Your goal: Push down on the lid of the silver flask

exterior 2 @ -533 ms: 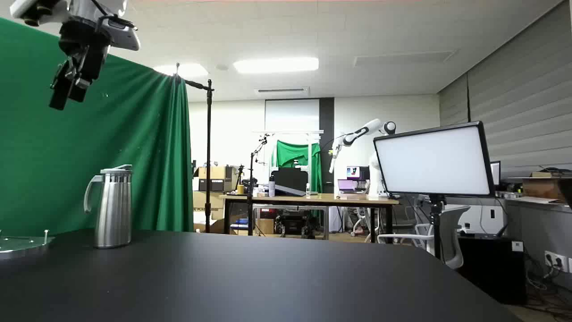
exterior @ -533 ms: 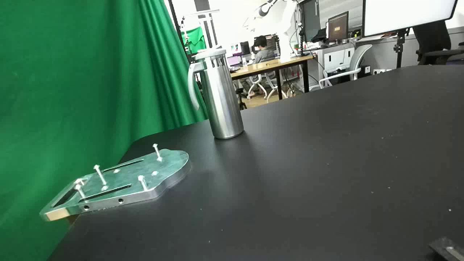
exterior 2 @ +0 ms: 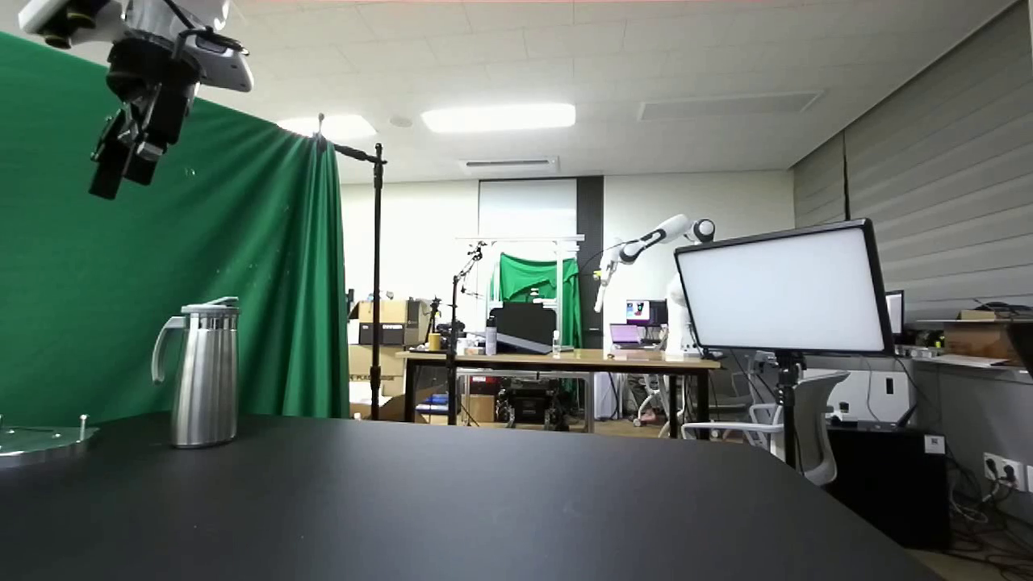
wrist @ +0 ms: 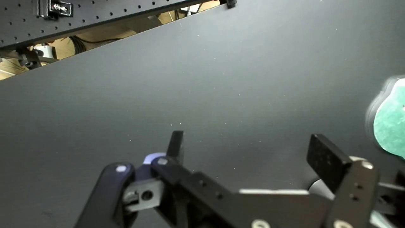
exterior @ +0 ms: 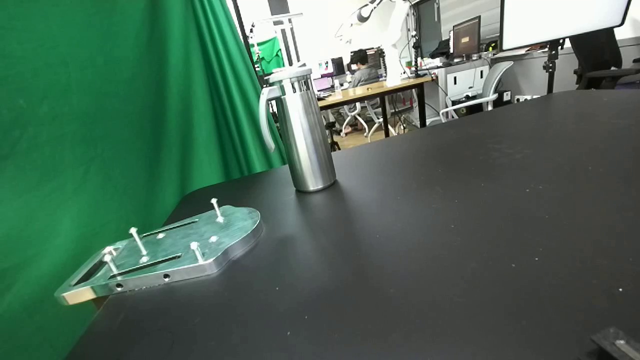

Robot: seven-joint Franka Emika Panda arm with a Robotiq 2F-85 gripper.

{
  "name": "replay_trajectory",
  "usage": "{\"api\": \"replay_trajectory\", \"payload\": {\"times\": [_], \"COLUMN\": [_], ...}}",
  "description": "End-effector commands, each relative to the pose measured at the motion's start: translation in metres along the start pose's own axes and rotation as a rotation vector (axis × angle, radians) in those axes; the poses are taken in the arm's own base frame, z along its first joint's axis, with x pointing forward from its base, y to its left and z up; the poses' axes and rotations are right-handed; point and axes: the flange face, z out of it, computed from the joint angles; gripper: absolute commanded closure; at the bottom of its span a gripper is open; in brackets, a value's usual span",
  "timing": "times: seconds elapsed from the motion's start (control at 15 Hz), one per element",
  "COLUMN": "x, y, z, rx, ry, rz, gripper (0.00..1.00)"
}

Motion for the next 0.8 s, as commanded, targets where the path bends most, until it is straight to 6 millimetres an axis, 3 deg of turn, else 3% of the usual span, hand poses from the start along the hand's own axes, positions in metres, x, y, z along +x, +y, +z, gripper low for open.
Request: {"api": "replay_trajectory", "payload": {"times": [0.0, 0.13, 0.27, 0.67, 0.73], "x": [0.000, 0.000, 0.013, 0.074, 0.087], "y": [0.000, 0.000, -0.001, -0.011, -0.014], "z": [0.000, 0.000, -0.005, -0.029, -0.033], "rx": [0.000, 0.000, -0.014, -0.004, 0.007], "ry": [-0.001, -0.001, 0.025, 0.098, 0.108], "rz": [0.000, 0.000, 0.009, 0.006, 0.002], "gripper": [0.00, 0.00, 0.00, 0.00, 0.25]}}
